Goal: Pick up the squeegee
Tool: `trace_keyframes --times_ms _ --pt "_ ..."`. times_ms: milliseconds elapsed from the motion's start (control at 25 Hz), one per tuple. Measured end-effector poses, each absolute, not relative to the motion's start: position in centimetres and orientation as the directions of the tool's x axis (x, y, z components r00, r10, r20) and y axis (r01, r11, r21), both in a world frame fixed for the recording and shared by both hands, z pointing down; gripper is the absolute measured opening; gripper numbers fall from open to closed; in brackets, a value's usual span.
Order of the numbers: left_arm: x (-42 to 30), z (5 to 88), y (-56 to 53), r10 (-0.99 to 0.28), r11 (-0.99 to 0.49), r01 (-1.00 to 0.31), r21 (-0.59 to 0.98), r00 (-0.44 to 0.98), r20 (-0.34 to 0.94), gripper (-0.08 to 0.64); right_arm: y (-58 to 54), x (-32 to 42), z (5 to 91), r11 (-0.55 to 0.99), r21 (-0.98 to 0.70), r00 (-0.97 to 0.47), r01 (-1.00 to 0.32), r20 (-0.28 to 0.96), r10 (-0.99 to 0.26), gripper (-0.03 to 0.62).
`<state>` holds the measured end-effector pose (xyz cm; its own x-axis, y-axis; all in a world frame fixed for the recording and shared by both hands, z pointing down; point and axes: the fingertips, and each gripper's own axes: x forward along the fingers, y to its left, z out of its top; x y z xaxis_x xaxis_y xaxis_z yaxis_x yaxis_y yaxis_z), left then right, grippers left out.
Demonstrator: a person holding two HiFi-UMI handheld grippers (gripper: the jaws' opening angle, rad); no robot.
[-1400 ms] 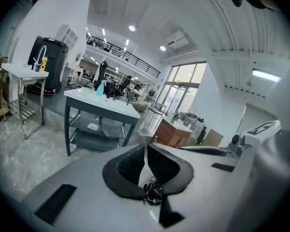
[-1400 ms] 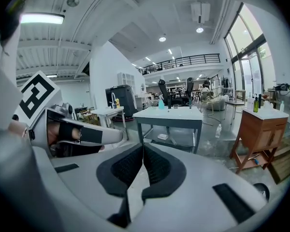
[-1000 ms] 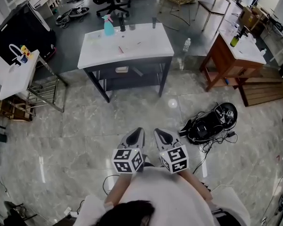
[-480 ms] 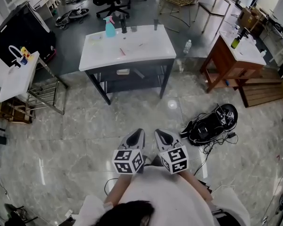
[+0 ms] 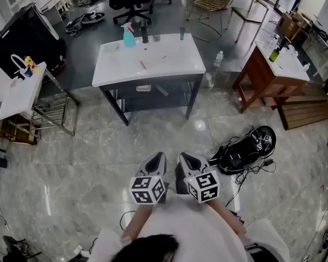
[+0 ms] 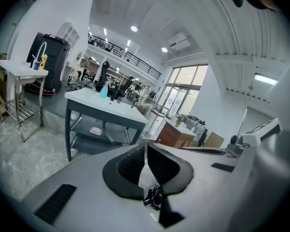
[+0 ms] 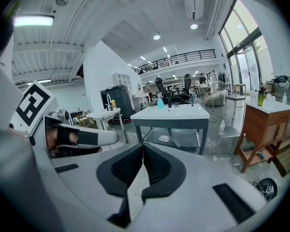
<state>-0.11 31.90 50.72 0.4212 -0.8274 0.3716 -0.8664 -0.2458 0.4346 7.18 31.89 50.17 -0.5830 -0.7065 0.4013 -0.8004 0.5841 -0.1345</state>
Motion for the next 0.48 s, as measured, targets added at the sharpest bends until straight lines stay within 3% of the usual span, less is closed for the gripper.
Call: trace_keyframes --times_ms 480 --pt "-0.3 50.7 25.2 -0.851 -0.198 -0.88 0.432 0.373 0.37 0.04 24.5 7.0 50.7 0.623 -0.154 -0.624 -0.767 0.403 -0.669 0.028"
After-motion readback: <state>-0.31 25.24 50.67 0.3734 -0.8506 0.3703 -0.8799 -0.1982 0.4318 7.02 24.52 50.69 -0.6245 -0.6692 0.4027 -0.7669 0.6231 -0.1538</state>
